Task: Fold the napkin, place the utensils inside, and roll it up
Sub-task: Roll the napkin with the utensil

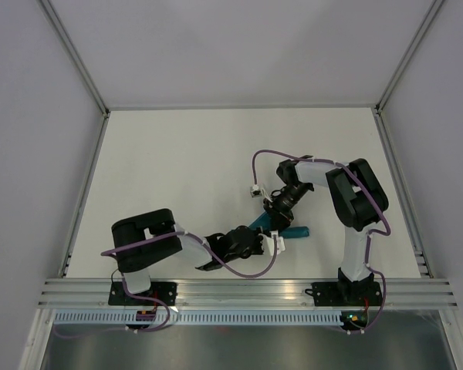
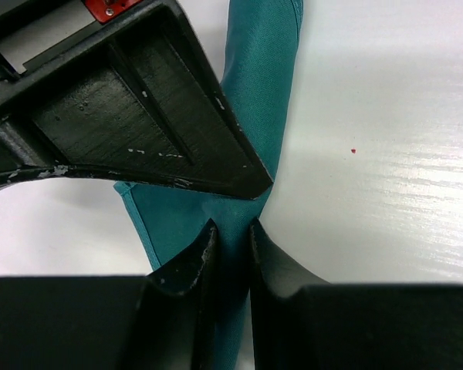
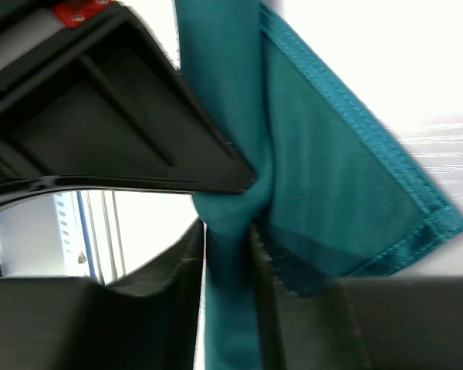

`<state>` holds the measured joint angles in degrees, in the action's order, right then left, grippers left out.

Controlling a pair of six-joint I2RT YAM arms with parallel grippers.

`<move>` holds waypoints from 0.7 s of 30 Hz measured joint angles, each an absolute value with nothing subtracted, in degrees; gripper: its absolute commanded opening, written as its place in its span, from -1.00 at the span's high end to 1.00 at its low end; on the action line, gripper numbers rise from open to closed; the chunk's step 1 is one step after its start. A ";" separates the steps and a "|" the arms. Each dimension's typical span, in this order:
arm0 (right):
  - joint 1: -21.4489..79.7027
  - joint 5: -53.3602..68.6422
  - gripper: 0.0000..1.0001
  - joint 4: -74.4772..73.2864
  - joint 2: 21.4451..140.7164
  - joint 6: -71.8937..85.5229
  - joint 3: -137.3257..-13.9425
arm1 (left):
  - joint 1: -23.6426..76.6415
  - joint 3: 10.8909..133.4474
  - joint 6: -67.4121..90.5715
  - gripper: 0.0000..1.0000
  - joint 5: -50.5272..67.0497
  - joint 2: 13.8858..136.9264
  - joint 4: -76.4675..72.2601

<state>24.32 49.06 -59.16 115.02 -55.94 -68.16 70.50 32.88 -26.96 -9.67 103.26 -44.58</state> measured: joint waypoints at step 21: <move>16.16 44.14 -0.13 -50.78 101.36 -54.41 -66.30 | 59.02 39.62 -12.62 0.95 12.64 101.97 -32.18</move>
<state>16.16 44.14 -50.78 101.36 -54.41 -66.30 59.02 39.62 -12.62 12.64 101.97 -32.18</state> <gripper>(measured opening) 0.564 0.225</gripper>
